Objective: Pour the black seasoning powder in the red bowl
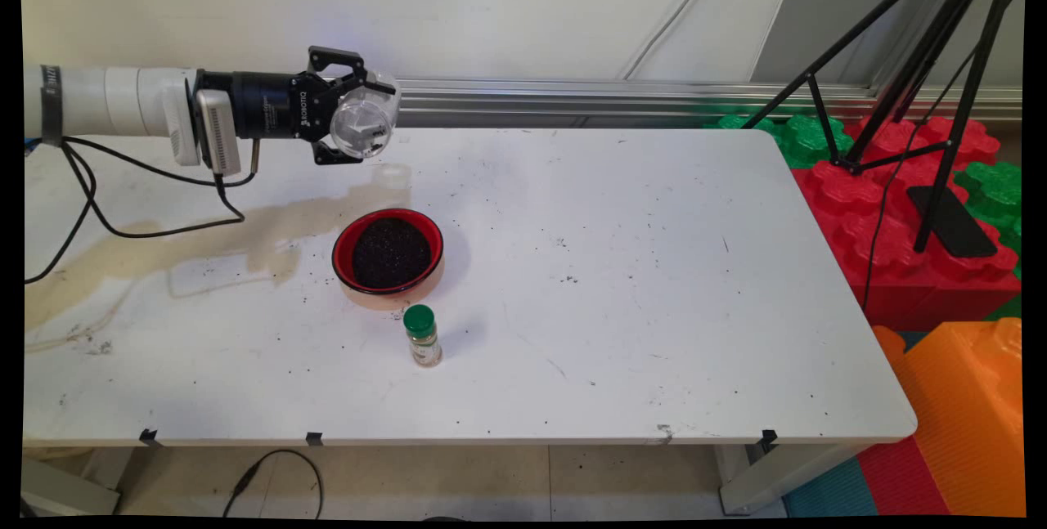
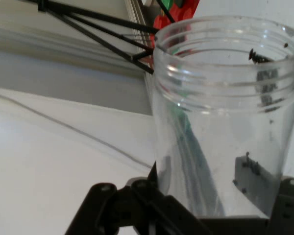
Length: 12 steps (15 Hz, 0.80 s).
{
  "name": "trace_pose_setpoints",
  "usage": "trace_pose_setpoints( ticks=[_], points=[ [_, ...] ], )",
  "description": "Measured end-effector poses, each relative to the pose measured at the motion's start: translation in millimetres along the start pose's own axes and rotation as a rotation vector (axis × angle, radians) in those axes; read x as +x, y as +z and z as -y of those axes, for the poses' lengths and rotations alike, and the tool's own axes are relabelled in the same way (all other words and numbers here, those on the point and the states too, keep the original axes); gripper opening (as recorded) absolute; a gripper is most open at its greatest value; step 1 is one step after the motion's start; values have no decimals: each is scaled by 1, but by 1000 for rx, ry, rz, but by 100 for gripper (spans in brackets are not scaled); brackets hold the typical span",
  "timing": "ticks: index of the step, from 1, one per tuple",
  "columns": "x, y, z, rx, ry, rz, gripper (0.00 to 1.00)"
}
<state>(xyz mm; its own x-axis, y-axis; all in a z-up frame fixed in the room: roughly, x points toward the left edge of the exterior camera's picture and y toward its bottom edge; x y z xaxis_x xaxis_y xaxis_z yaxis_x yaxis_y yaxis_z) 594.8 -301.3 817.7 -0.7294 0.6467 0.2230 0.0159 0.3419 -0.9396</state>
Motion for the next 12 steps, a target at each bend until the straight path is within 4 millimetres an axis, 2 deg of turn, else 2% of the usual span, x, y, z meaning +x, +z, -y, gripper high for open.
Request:
trace_pose_setpoints(
  ticks=[12],
  points=[
    [-11,-7,0,-58,-499,19,0]
  ],
)
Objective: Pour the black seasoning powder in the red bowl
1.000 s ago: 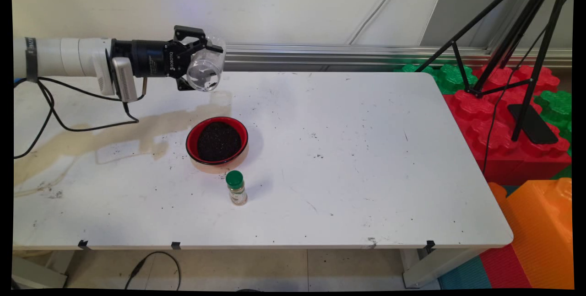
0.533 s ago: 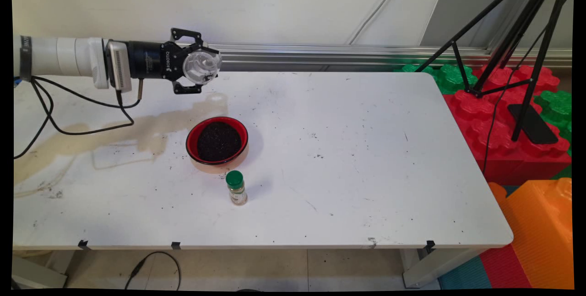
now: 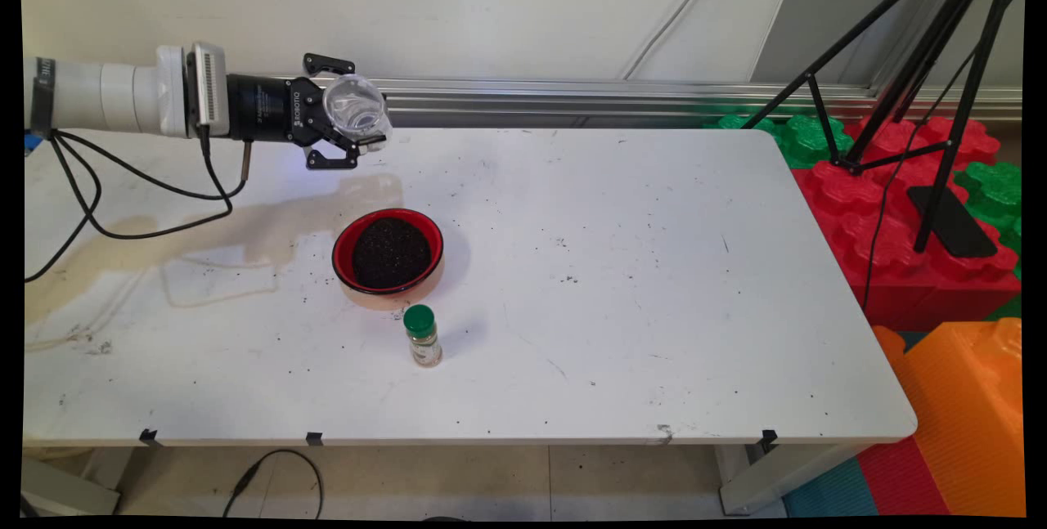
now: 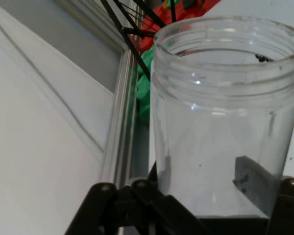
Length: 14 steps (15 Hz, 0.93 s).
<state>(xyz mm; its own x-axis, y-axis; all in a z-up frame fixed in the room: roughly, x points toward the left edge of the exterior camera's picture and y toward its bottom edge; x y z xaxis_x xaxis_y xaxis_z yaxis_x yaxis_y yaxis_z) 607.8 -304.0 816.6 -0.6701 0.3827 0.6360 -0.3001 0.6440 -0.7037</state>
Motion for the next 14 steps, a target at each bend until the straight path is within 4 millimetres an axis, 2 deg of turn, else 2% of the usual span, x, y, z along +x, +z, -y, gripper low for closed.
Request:
trace_pose_setpoints(
  ticks=[14],
  points=[
    [-16,13,20,-41,-384,-34,0]
  ],
)
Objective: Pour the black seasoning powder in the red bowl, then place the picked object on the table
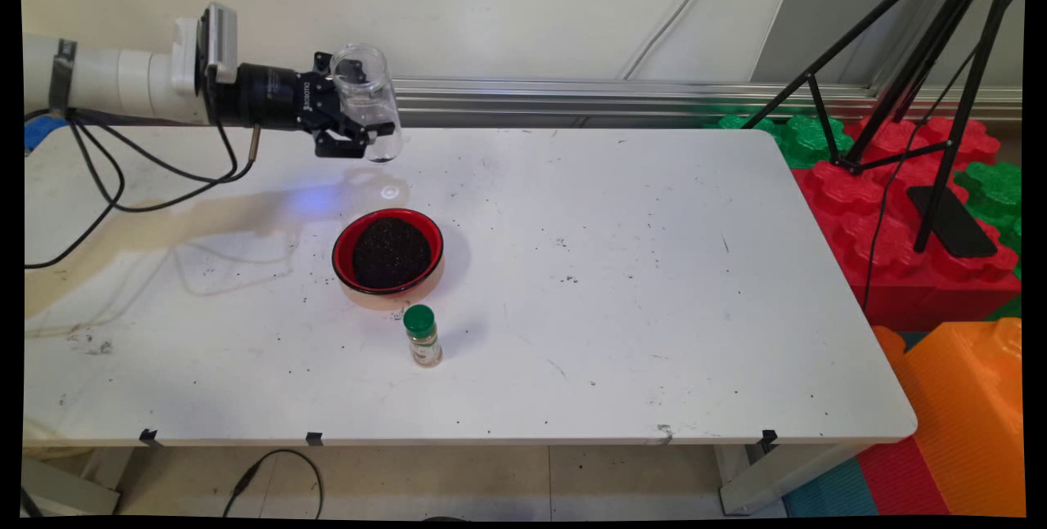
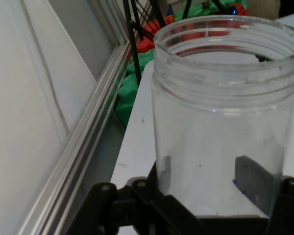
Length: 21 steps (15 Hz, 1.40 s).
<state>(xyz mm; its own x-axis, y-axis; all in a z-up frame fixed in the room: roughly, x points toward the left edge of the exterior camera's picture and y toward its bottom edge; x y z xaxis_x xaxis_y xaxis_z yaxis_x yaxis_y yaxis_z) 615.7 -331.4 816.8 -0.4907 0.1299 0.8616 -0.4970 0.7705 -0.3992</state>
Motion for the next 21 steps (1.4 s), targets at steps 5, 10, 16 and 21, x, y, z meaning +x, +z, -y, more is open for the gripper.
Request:
trace_pose_setpoints(
  ticks=[5,10,16,21],
  points=[
    [-9,10,20,4,-162,-19,0],
    [-27,15,37,18,-296,-29,0],
    [-53,20,44,27,-404,-17,0],
    [-72,22,45,29,-463,-1,0]
  ],
)
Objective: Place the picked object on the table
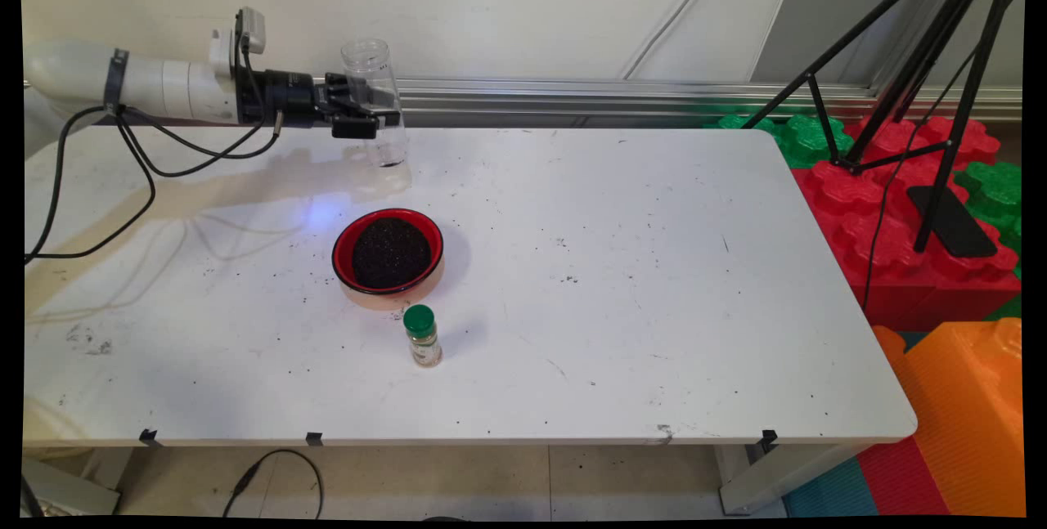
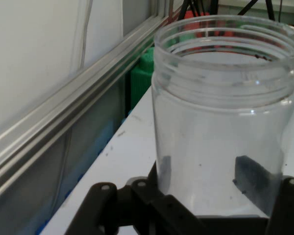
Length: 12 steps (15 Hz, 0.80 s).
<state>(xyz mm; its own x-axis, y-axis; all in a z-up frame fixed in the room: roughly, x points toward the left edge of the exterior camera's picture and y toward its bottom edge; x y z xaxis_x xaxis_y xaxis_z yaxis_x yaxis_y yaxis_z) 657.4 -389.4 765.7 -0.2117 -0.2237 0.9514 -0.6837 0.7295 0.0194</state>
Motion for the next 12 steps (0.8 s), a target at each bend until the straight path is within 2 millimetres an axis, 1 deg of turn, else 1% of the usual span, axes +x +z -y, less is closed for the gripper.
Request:
trace_pose_setpoints(
  ticks=[9,12],
  points=[
    [-31,7,12,9,-57,47,0],
    [-38,9,14,11,-63,64,0]
  ],
)
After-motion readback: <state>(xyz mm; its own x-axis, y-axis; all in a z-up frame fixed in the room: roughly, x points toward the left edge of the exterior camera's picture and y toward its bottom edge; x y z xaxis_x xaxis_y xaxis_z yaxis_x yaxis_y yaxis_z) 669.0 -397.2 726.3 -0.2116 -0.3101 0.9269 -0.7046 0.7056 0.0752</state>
